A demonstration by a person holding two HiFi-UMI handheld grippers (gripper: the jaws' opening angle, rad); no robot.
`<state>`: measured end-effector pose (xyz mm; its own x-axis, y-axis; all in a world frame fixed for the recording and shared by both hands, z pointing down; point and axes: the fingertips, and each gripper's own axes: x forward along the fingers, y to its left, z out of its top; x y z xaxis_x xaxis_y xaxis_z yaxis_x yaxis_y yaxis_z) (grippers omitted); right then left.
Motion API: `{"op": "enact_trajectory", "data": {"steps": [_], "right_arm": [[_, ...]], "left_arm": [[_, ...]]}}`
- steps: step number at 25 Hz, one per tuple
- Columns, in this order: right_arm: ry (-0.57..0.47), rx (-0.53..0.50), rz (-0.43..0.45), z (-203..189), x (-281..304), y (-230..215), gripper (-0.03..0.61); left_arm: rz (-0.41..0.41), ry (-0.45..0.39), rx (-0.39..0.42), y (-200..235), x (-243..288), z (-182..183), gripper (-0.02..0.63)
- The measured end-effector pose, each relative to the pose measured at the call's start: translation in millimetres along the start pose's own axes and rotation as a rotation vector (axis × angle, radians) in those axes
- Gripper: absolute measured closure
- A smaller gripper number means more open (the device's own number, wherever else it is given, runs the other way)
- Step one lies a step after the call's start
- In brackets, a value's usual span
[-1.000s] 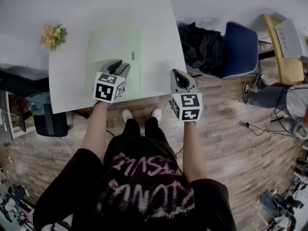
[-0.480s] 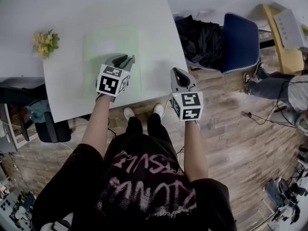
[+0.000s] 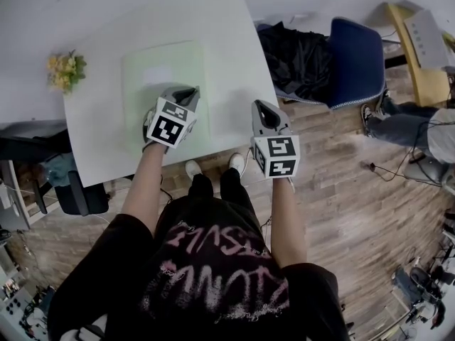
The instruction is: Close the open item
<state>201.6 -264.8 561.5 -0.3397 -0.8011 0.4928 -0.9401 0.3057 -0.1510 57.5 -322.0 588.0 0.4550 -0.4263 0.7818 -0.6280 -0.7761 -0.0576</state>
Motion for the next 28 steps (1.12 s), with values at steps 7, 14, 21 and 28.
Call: {"op": "enact_trajectory", "data": {"steps": [7, 14, 21, 28], "right_arm": [[-0.001, 0.012, 0.008, 0, 7, -2, 0.569], [-0.008, 0.011, 0.009, 3, 6, -4, 0.569], [-0.027, -0.004, 0.026, 12, 5, 9, 0.569], [-0.045, -0.024, 0.036, 21, 2, 20, 0.569]], "left_arm": [[-0.052, 0.010, -0.045, 1, 7, -3, 0.595], [-0.041, 0.012, -0.038, 0, 7, -4, 0.595], [-0.029, -0.035, -0.079, 3, -3, 1, 0.595], [-0.008, -0.113, -0.153, 7, -22, 3, 0.594]]}}
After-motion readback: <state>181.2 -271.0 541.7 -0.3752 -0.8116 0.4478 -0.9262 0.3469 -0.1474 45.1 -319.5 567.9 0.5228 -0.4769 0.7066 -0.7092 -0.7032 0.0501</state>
